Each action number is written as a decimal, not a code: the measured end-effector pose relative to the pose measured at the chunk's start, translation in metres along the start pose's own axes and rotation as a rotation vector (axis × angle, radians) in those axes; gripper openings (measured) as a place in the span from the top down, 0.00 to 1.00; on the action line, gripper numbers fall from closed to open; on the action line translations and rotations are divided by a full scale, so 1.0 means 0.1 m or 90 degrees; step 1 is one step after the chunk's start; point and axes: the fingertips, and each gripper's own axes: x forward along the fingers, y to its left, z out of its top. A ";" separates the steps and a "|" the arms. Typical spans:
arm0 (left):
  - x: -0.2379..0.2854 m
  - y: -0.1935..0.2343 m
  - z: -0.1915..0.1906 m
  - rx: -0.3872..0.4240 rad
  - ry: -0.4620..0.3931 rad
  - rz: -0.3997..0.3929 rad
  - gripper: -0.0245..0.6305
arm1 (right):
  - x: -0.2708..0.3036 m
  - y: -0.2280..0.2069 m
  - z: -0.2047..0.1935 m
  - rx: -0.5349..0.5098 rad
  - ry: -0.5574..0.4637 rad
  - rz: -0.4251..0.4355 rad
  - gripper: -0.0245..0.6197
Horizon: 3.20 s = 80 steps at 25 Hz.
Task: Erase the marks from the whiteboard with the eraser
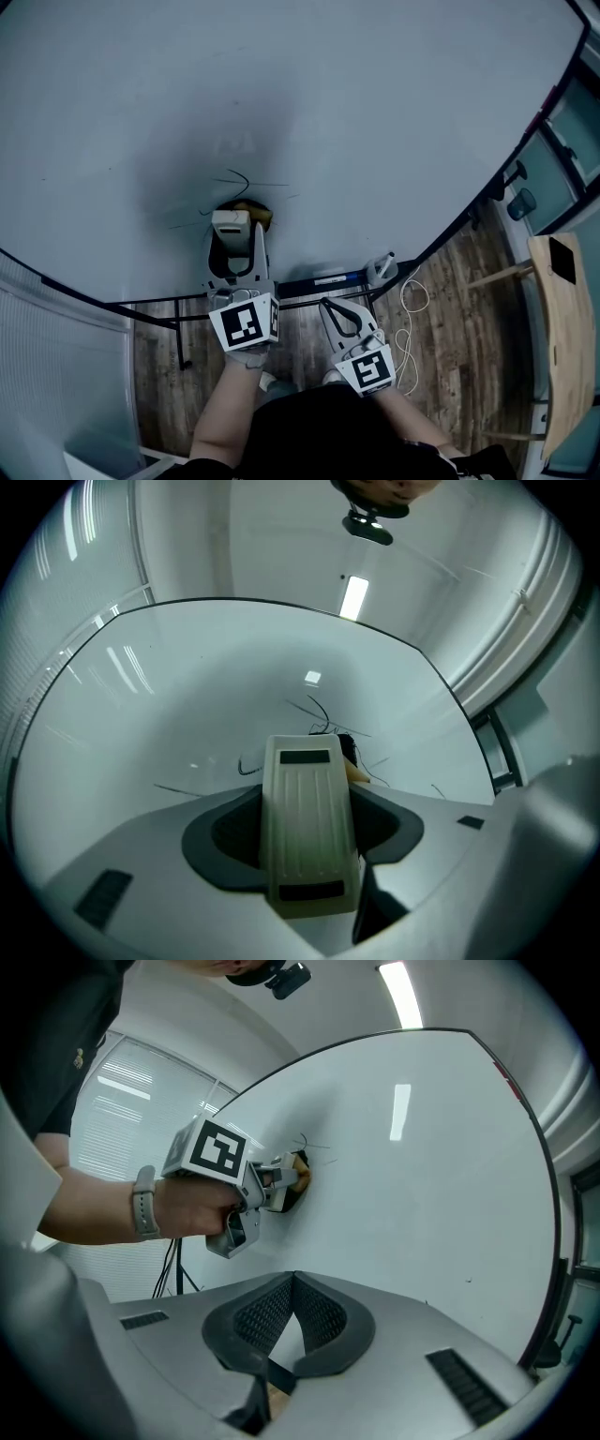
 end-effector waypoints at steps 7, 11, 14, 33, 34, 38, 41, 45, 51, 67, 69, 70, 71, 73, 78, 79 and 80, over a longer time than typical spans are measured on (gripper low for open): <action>0.00 0.06 0.07 -0.092 -0.040 0.063 0.57 | -0.09 -0.13 0.01 -0.006 -0.005 -0.003 0.92; -0.07 0.35 0.14 -0.113 -0.078 0.141 0.57 | -0.12 -0.25 -0.02 -0.006 -0.004 -0.009 0.92; -0.10 0.59 0.17 -0.133 -0.092 0.181 0.57 | -0.13 -0.29 -0.01 -0.008 -0.005 -0.005 0.92; 0.32 -0.39 0.66 0.001 -0.148 0.092 0.57 | -0.52 -0.72 -0.15 -0.020 -0.006 -0.025 0.92; 0.34 -0.48 0.65 0.012 -0.148 0.083 0.57 | -0.56 -0.76 -0.17 -0.017 -0.005 -0.031 0.92; 0.40 -0.79 0.61 0.051 -0.143 0.038 0.57 | -0.67 -0.84 -0.23 -0.008 0.004 -0.059 0.92; 0.41 -0.99 0.64 0.048 -0.134 0.007 0.57 | -0.74 -0.86 -0.24 -0.006 0.008 -0.076 0.92; 0.42 -0.93 0.74 0.003 -0.121 -0.020 0.56 | -0.66 -0.80 -0.14 -0.003 0.002 -0.092 0.92; 0.38 -0.62 0.93 0.031 -0.144 -0.028 0.56 | -0.46 -0.46 -0.01 -0.022 0.001 -0.059 0.92; -0.03 1.06 0.58 0.056 -0.131 0.044 0.56 | 0.55 0.62 0.18 -0.058 0.012 0.062 0.92; -0.13 1.26 0.44 0.077 -0.133 0.058 0.56 | 0.63 0.73 0.16 -0.060 0.017 0.075 0.92; -0.17 1.34 0.38 0.085 -0.133 0.062 0.56 | 0.66 0.77 0.15 -0.061 0.019 0.081 0.92; -0.21 1.40 0.32 0.085 -0.130 0.066 0.56 | 0.68 0.81 0.14 -0.062 0.021 0.085 0.92; -0.26 1.47 0.22 0.071 -0.120 0.074 0.56 | 0.73 0.87 0.14 -0.061 0.025 0.089 0.92; -0.28 1.46 0.05 0.009 -0.109 0.102 0.56 | 0.74 0.87 0.10 -0.057 0.033 0.081 0.92; -0.28 1.43 0.03 -0.002 -0.108 0.107 0.56 | 0.71 0.85 0.08 -0.057 0.036 0.076 0.92; -0.28 1.38 0.02 -0.011 -0.107 0.109 0.57 | 0.69 0.82 0.07 -0.056 0.037 0.069 0.92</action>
